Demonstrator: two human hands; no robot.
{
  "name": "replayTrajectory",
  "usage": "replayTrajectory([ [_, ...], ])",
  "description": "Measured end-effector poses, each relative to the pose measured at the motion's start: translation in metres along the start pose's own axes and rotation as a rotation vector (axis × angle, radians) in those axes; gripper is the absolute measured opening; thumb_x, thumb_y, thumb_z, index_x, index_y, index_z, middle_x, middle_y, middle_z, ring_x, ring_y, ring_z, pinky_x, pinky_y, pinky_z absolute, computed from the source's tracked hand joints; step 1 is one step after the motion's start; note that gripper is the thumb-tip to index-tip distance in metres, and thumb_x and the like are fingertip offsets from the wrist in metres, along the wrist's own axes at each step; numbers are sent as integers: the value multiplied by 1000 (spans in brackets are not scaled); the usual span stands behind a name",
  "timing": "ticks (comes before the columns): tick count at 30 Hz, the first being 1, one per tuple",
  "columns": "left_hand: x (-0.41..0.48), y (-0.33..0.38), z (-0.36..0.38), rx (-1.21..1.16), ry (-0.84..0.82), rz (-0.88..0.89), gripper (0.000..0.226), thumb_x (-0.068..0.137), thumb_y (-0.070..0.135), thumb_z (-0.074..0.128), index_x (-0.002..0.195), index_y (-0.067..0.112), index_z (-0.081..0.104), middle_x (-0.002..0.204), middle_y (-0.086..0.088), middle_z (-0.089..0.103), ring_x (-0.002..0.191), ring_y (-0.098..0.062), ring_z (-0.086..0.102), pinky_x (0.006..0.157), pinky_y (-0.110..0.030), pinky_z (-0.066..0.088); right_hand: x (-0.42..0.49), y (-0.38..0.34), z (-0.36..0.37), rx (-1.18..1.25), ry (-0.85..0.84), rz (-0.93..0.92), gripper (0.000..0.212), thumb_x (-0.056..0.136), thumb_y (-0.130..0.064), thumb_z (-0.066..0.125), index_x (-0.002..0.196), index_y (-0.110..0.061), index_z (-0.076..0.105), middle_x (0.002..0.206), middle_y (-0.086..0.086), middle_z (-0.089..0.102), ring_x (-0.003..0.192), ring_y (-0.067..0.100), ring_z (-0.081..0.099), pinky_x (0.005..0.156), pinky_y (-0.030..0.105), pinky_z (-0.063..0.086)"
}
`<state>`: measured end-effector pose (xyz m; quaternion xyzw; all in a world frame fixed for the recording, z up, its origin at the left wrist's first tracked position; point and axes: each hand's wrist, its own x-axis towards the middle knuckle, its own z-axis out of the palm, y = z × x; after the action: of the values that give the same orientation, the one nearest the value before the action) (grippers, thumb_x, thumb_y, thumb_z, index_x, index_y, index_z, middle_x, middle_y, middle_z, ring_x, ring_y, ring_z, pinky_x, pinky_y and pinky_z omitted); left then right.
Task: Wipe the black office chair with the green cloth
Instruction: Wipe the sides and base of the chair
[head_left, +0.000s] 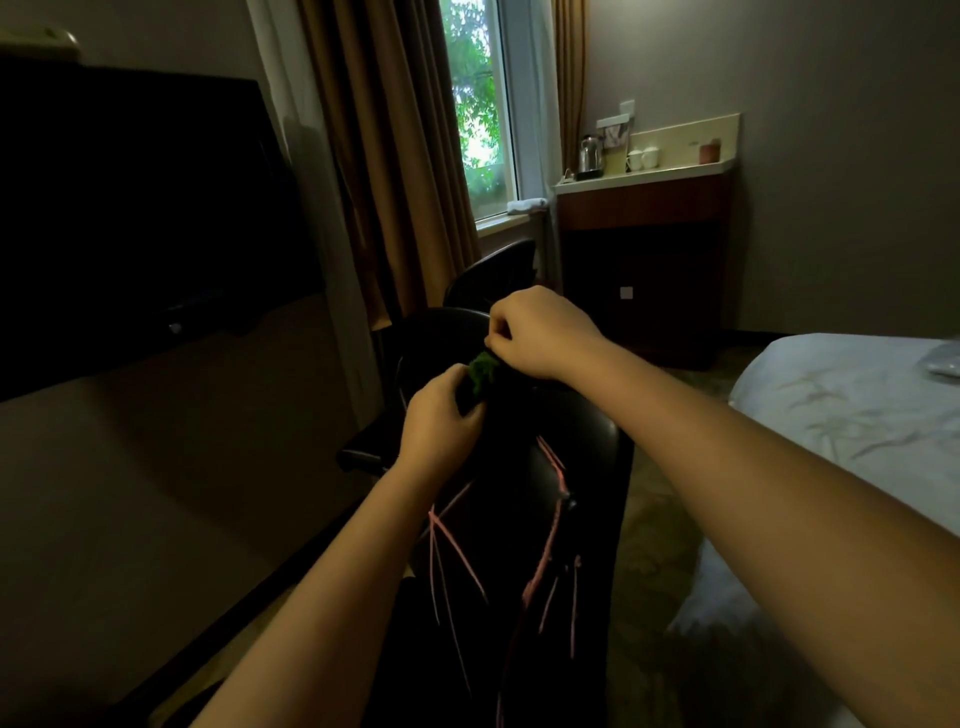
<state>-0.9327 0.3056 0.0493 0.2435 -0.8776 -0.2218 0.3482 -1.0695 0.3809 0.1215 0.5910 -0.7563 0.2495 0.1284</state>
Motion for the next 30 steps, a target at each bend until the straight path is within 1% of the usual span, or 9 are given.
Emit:
replayTrajectory([
  [3,-14,11,-2,-4,-30,39,22,90,9,63,111,16,60,96,8,59,90,-10,57,75,-22,42,-4,-2,-3,12,1,21,15,92,-30,58,84,-21,68,83,-2,64,78,18,60,64,31,48],
  [6,-31,22,-4,-16,-56,77,19,90,11,64,108,16,60,96,7,61,91,-13,60,73,-22,44,-9,-5,-6,-1,3,32,15,93,-29,58,85,-21,67,84,-3,63,80,19,60,64,30,46],
  [11,-62,42,-4,-35,-77,90,27,89,14,66,115,15,60,108,1,65,100,-16,61,82,-27,48,-23,-12,-14,-3,-7,69,13,93,-29,57,85,-23,65,88,-1,62,84,21,60,73,38,54],
  [14,-80,55,-7,-44,-89,96,27,90,14,67,116,13,59,110,-3,65,102,-19,61,87,-35,51,-36,-17,-19,-17,57,79,16,94,-28,55,86,-19,66,85,0,62,82,22,61,72,39,54],
  [18,-112,74,-5,-77,-67,119,26,89,15,67,114,10,59,109,-5,65,101,-21,62,86,-38,52,-50,-23,-27,-46,126,93,19,95,-26,54,92,-14,68,87,3,65,81,23,61,70,40,54],
  [22,-136,85,-6,-74,-46,147,26,88,15,69,110,7,60,107,-8,65,101,-24,62,85,-43,52,-58,-29,-32,-20,152,116,20,95,-23,54,92,-11,69,89,6,67,82,25,62,72,41,54],
  [26,-148,89,-7,-155,-18,118,35,87,18,72,114,10,51,106,-1,63,97,-16,63,81,-39,56,-63,-29,-31,-38,114,106,19,95,-24,54,90,-13,68,82,1,61,81,23,60,68,37,52],
  [28,-151,90,-8,-235,-26,75,51,86,22,73,127,15,44,117,3,59,108,-10,60,88,-31,56,-63,-28,-30,-42,111,103,20,95,-25,53,90,-13,68,81,1,59,81,24,60,65,33,48],
  [30,-149,92,-9,-223,-40,77,54,87,28,73,133,18,47,122,2,62,111,-10,60,92,-30,55,-62,-29,-29,-53,100,100,20,95,-25,53,90,-13,68,83,2,60,81,25,60,63,32,46],
])
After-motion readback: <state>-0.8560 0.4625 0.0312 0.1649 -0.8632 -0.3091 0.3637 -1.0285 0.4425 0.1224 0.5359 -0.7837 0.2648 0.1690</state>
